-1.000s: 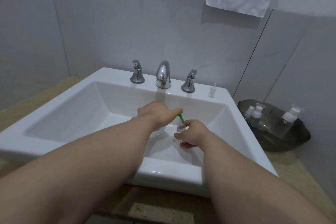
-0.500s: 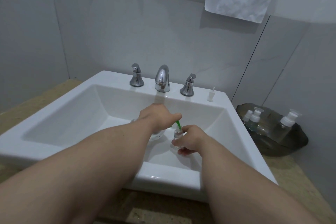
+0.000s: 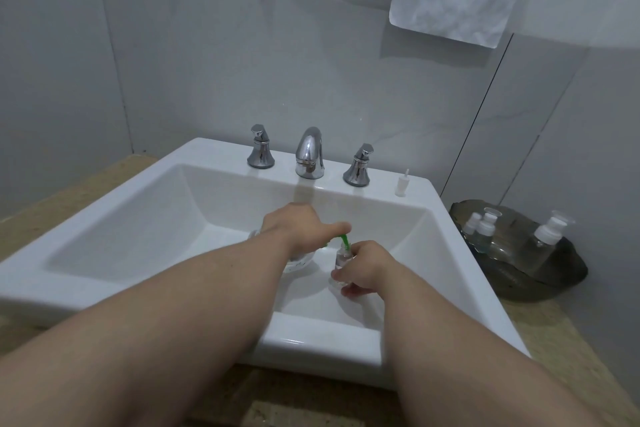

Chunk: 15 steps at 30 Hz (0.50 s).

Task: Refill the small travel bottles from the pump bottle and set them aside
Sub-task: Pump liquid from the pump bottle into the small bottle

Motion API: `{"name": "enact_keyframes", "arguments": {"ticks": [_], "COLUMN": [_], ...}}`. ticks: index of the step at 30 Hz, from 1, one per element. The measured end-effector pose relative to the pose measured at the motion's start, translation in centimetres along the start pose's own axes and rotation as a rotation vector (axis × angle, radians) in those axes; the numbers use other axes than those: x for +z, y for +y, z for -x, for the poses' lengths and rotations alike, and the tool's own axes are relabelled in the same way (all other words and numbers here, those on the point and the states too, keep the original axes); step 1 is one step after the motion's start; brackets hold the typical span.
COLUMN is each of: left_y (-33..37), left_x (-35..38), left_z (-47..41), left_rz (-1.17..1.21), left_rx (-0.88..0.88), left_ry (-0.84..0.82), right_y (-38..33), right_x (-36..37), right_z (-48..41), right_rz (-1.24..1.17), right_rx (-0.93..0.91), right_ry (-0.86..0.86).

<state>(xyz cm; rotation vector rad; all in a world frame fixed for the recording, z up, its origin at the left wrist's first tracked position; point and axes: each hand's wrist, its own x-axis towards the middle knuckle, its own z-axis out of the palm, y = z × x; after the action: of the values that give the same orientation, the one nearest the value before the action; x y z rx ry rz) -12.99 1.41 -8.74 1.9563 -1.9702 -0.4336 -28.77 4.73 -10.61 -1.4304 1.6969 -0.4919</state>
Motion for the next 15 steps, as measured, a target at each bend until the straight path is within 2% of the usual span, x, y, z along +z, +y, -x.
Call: {"name": "enact_keyframes", "arguments": {"ticks": [8, 15], "left_y": [0.33, 0.29], "left_x": [-0.42, -0.29], "left_z": [0.08, 0.02], "left_rz": [0.032, 0.025], "left_rx": [-0.042, -0.038], "left_ry": [0.02, 0.038], "right_y": [-0.24, -0.19], "right_x": [-0.15, -0.04], "right_z": [0.2, -0.09], "right_rz": [0.093, 0.061], "right_rx": [-0.029, -0.022], "right_ry": [0.016, 0.017]}}
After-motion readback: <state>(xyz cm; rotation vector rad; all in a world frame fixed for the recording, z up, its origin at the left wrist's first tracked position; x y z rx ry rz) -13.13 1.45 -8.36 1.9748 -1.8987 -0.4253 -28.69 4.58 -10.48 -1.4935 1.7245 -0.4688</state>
